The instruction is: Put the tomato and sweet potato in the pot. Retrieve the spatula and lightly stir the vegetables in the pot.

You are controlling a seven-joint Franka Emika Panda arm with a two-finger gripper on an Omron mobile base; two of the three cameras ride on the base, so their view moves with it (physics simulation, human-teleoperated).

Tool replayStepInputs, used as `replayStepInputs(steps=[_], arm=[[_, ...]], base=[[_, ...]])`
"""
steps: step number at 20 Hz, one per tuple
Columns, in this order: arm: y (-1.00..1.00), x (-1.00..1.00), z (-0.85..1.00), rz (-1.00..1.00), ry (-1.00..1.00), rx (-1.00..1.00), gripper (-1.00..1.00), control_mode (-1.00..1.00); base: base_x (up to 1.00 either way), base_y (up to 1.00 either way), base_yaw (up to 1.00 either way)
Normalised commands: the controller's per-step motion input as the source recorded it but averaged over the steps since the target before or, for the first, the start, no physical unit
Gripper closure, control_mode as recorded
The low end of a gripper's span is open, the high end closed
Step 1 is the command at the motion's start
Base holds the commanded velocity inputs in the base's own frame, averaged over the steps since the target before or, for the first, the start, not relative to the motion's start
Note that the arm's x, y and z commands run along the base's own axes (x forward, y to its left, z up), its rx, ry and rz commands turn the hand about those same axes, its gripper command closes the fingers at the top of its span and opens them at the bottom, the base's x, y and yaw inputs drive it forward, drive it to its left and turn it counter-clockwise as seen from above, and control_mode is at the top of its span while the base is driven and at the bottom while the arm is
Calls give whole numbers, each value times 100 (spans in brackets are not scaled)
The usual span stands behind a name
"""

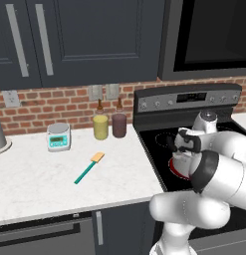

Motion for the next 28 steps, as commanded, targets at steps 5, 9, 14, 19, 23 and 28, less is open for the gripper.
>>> replayStepInputs(steps=[5, 9, 14, 19, 23, 28], arm=[[0, 4, -20, 0, 2, 0, 100, -100], [0, 28, -11, 0, 0, 0, -100, -100], [0, 13, -1, 0, 0, 0, -100, -100], [0, -42, 36, 0, 0, 0, -100, -100], [0, -46, 60, 0, 0, 1, -100, -100], [7, -47, 78, 0, 0, 1, -100, -100]], base=[[0, 0, 0], [0, 0, 0], [0, 0, 0], [0, 0, 0], [0, 0, 0], [0, 0, 0]])
